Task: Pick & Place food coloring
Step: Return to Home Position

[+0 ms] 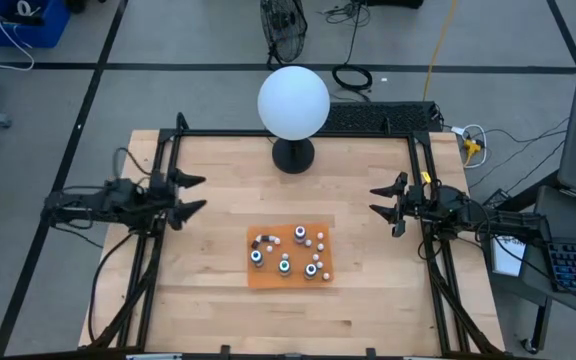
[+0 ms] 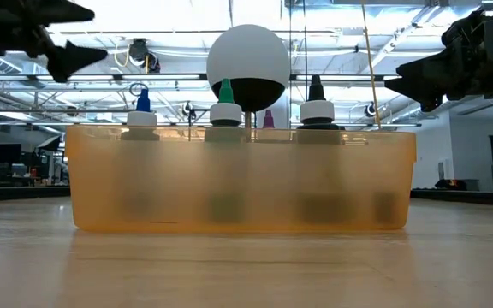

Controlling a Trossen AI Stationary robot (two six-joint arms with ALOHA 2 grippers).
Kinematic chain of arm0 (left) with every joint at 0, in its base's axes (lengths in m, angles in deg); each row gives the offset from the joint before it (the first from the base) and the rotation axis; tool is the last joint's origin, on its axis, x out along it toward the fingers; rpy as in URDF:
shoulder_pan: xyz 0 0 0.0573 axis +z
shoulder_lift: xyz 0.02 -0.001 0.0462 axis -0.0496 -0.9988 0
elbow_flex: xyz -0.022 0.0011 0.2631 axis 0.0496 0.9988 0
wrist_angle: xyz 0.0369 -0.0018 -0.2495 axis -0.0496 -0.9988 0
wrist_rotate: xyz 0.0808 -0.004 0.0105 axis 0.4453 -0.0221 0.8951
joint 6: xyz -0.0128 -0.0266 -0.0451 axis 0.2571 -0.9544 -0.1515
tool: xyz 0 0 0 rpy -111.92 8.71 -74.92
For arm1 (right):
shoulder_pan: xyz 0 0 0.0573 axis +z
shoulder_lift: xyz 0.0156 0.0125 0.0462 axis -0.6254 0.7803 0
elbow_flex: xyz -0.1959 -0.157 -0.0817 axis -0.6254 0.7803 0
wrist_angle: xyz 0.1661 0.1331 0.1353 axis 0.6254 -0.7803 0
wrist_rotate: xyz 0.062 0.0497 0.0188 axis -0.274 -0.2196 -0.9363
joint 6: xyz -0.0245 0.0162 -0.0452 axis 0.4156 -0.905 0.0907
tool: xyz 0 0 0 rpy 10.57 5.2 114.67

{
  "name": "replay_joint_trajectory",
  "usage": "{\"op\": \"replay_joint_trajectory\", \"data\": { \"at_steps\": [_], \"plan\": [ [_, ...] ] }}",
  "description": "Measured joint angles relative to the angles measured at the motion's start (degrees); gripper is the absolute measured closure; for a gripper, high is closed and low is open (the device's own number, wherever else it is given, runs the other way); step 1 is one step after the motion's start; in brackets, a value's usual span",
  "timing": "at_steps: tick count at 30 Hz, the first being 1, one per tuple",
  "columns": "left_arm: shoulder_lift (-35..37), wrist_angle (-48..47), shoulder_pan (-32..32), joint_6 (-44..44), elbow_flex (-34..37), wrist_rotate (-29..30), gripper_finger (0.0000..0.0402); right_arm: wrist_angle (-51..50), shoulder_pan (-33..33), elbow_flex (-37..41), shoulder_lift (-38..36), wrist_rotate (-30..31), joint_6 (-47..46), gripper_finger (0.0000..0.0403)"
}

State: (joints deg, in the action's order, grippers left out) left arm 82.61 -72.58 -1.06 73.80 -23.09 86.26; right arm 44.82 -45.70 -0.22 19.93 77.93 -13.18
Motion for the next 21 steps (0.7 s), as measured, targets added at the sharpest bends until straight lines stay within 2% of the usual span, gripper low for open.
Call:
{"op": "replay_joint_trajectory", "data": {
  "at_steps": [2, 12, 21],
  "plan": [
    [2.5, 1.1, 0.0, 0.9, 0.0, 0.4, 0.0023, 0.0, 0.0, 0.0, 0.0, 0.0, 0.0, 0.0195],
    [1.7, 15.5, 0.1, 6.6, 3.1, -3.4, 0.0023, -0.2, 0.0, 0.0, 0.0, 0.0, 0.0, 0.0195],
    [1.6, 22.1, 0.1, 6.9, 10.8, -4.2, 0.0023, 0.0, 0.0, 0.0, 0.0, 0.0, 0.0, 0.0195]
  ]
}}
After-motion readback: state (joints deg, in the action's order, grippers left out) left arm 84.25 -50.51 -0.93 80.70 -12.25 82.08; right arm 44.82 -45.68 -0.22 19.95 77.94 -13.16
